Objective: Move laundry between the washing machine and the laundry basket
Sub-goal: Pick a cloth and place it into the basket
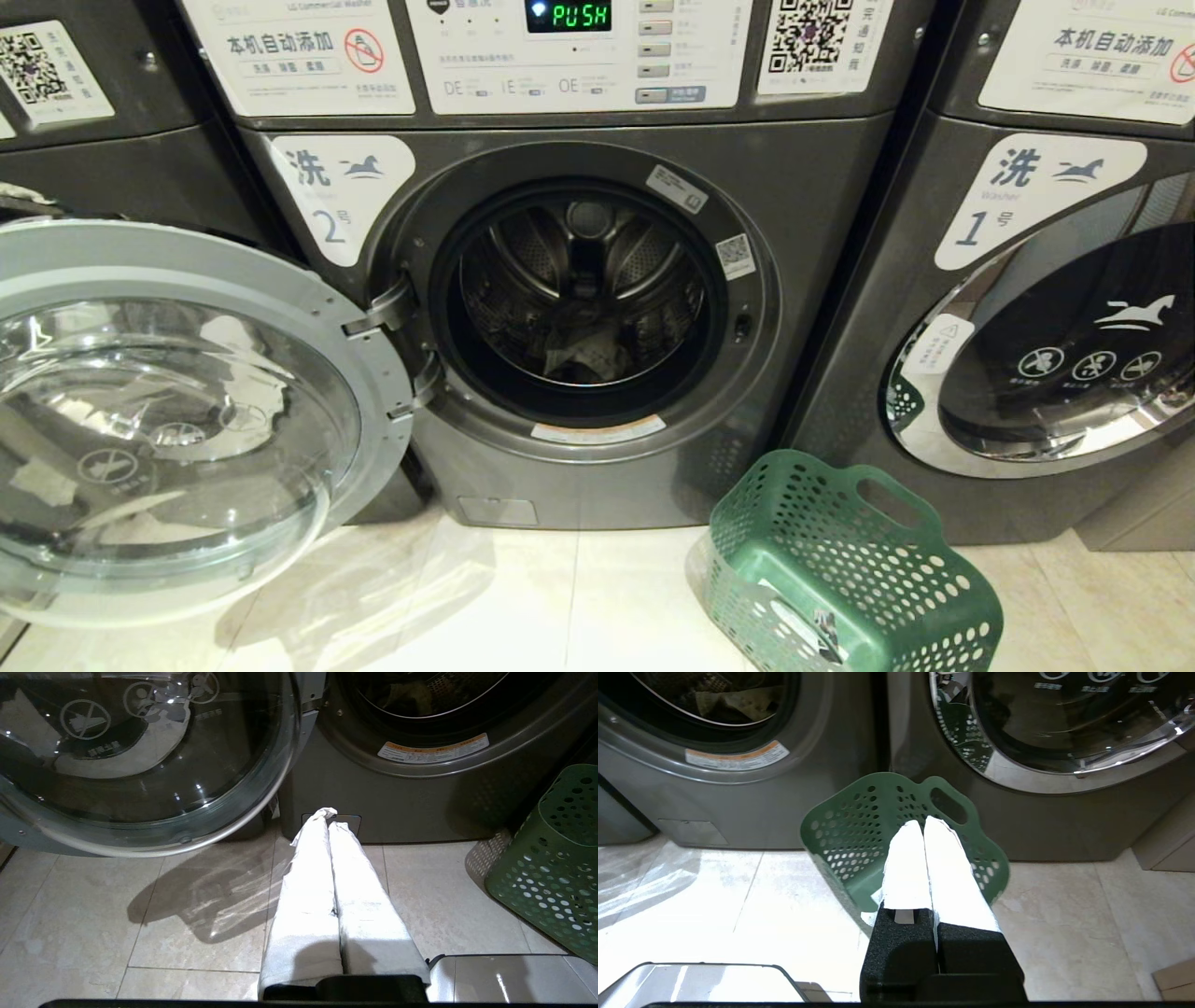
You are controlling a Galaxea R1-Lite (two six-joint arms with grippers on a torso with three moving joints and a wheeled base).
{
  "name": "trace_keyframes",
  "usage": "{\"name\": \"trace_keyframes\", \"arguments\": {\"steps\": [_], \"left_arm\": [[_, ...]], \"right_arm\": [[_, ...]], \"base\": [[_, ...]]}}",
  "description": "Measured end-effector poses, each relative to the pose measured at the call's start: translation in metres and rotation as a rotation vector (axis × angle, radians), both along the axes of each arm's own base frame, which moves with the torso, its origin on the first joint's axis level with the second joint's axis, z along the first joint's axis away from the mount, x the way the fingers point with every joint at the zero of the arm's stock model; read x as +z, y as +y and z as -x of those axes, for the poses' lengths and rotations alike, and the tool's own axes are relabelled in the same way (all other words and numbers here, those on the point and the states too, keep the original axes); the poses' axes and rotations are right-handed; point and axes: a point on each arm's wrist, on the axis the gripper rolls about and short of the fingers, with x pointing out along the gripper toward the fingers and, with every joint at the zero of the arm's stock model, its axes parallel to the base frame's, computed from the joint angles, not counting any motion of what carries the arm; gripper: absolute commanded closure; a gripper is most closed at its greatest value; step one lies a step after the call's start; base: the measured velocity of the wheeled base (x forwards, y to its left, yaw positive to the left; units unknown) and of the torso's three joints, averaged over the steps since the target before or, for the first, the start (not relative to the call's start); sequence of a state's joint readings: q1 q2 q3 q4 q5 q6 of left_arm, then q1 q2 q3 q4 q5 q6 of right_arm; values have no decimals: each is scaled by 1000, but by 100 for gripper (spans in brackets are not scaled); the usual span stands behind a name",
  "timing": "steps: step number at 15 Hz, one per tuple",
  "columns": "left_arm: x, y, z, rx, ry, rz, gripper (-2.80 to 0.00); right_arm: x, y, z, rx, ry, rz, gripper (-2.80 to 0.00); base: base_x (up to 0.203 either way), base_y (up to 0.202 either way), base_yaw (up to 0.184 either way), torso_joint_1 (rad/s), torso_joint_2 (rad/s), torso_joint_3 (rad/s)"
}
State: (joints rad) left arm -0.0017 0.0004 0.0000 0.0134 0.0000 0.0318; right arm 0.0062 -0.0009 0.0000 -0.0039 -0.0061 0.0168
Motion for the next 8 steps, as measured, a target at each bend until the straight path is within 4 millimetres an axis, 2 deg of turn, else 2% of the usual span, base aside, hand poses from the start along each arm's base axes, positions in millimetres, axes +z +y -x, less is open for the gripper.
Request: {"name": "trace_keyframes", "arguments": {"steps": [8], "left_arm": [[0, 0, 0, 0, 1, -2, 0]], "right_arm": [[0, 0, 0, 0, 0, 0, 0]], "base": [[0, 193, -3, 2, 1, 4]]}}
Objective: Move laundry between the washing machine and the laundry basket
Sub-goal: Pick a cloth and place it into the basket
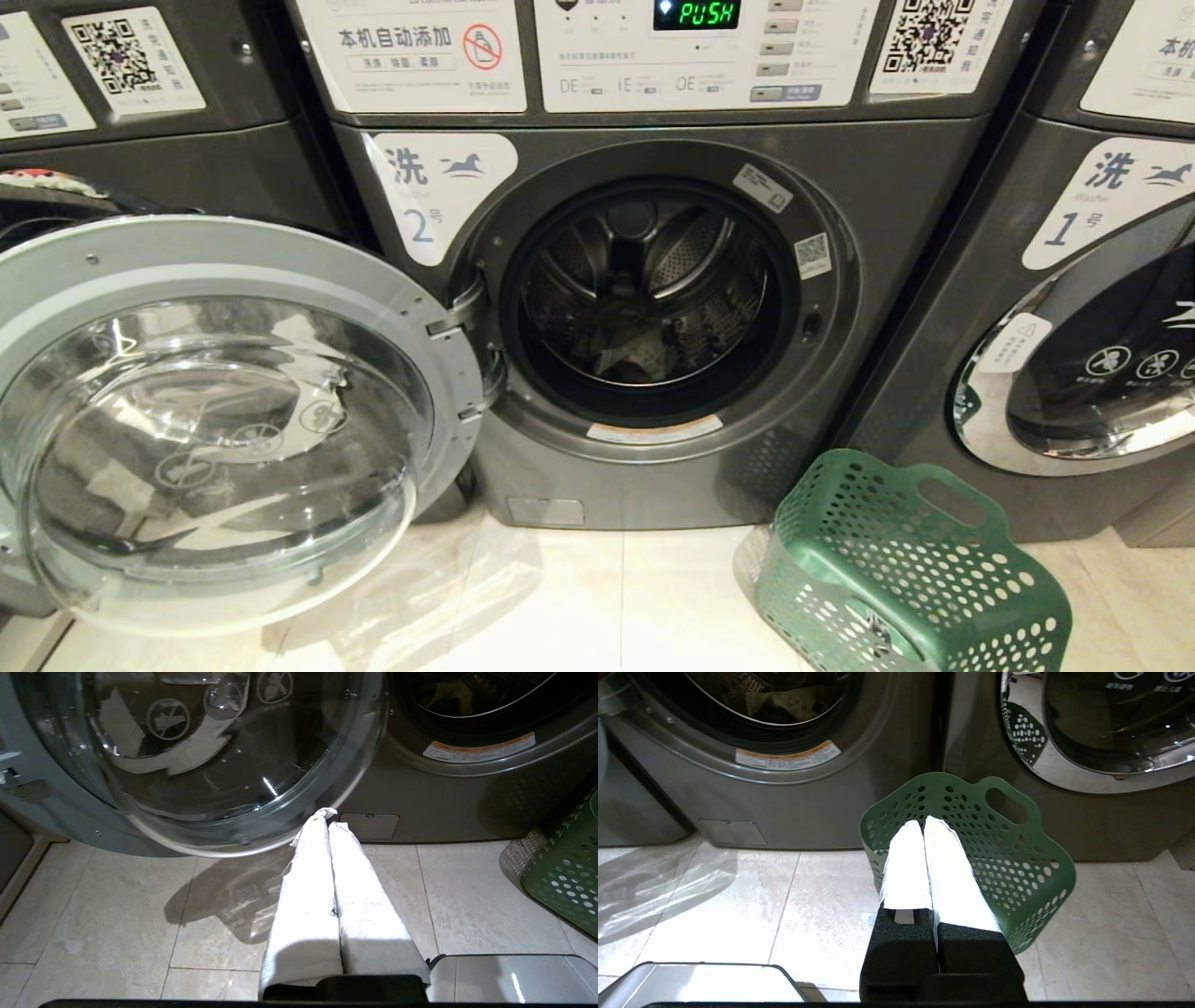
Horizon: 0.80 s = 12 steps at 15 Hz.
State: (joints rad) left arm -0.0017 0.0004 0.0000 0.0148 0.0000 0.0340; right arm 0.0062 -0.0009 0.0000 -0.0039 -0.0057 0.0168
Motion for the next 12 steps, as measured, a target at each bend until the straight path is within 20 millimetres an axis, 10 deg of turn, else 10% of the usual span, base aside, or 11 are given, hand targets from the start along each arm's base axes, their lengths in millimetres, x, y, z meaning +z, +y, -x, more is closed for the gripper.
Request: {"name": "trace_keyframes", "arguments": {"steps": [12], "left_arm": [[0, 0, 0, -2, -2, -6, 0]], "right_arm": [[0, 0, 0, -1, 0, 0, 0]], "base": [[6, 22, 0, -1, 0, 1]]}}
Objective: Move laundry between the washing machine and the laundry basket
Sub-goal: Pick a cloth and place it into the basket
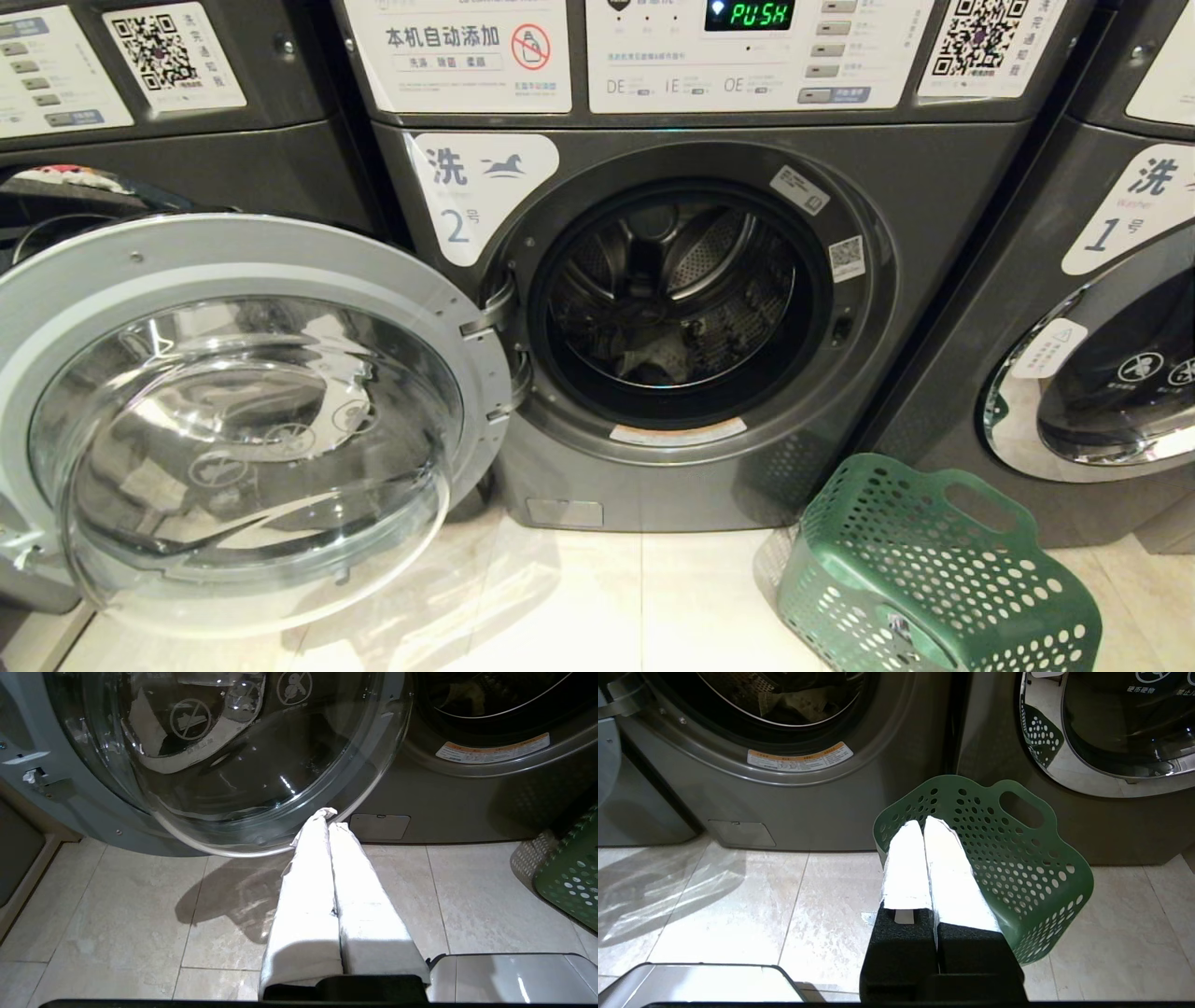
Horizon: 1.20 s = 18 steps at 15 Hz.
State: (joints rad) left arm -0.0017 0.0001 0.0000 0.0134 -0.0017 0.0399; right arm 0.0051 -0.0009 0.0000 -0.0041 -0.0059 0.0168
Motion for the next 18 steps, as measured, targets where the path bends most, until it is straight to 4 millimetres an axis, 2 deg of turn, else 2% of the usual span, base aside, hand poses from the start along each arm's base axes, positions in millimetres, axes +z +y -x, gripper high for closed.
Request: {"name": "trace_keyframes", "arguments": {"steps": [6, 18], "left_arm": [[0, 0, 0, 1, 1, 6, 0], [0, 0, 0, 2, 0, 6, 0]], "right_arm": [[0, 0, 0, 1, 0, 0, 0], [0, 0, 0, 0, 0, 0, 0]], "base": [[175, 0, -1, 4, 3, 1], [0, 0, 0, 0, 0, 0]]}}
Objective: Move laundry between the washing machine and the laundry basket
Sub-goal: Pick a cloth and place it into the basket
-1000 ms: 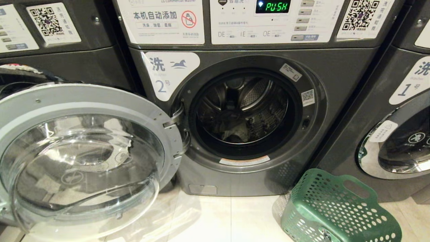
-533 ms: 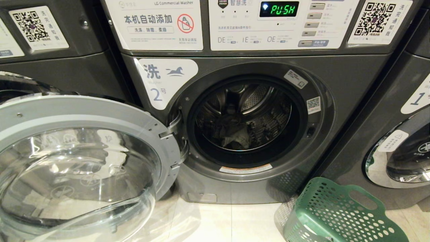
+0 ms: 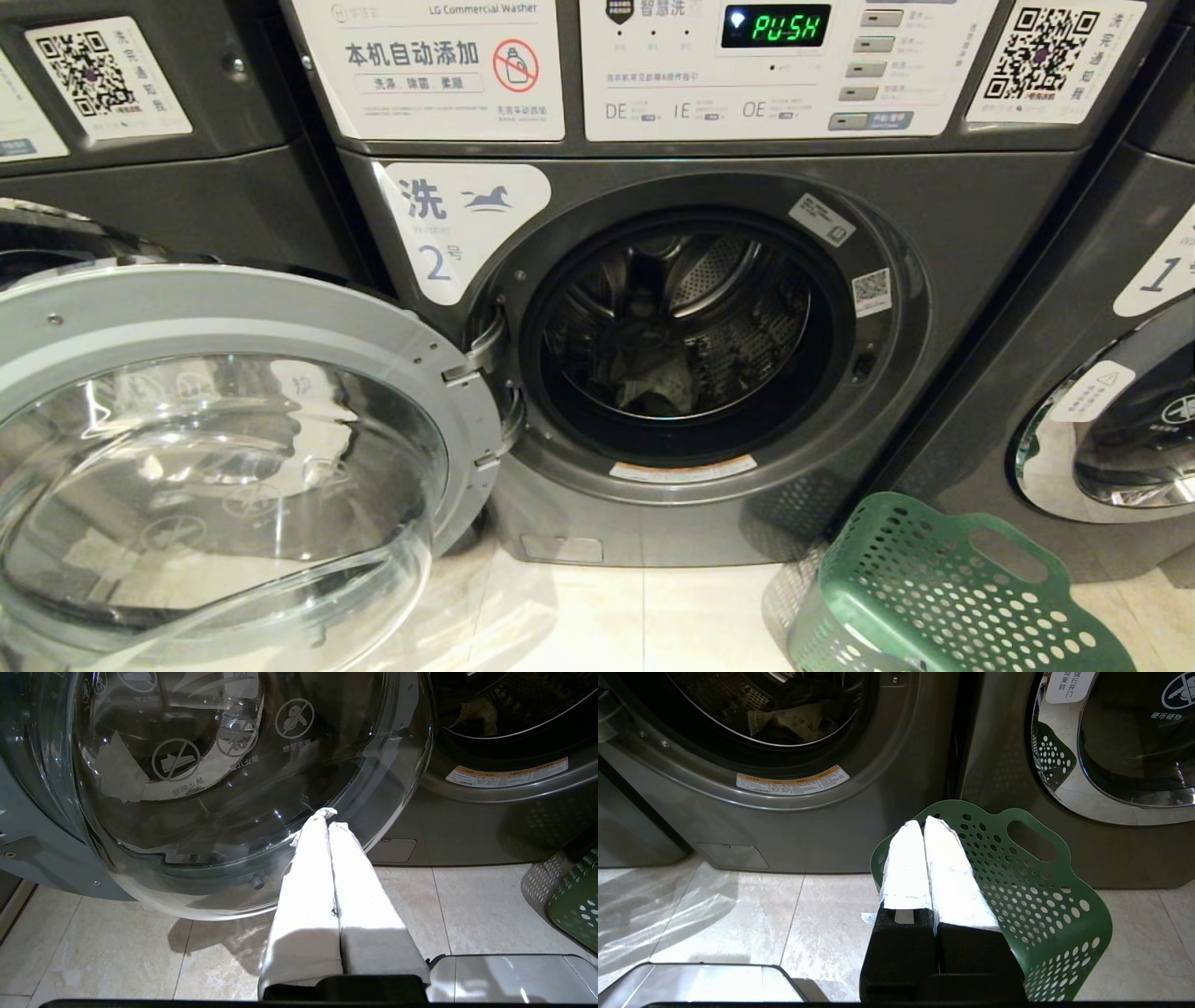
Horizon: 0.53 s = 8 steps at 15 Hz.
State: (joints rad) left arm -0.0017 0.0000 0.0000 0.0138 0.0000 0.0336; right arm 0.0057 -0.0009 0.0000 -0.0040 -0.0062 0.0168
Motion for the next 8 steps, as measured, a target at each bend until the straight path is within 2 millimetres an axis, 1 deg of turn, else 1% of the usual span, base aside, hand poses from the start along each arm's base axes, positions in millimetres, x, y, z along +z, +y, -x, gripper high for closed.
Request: {"name": "trace_keyframes", "arguments": {"steps": [8], "left_arm": [[0, 0, 0, 0, 0, -1, 0]], "right_arm": [[0, 0, 0, 0, 0, 1, 0]], "base": [[0, 0, 0, 0, 0, 0]]}}
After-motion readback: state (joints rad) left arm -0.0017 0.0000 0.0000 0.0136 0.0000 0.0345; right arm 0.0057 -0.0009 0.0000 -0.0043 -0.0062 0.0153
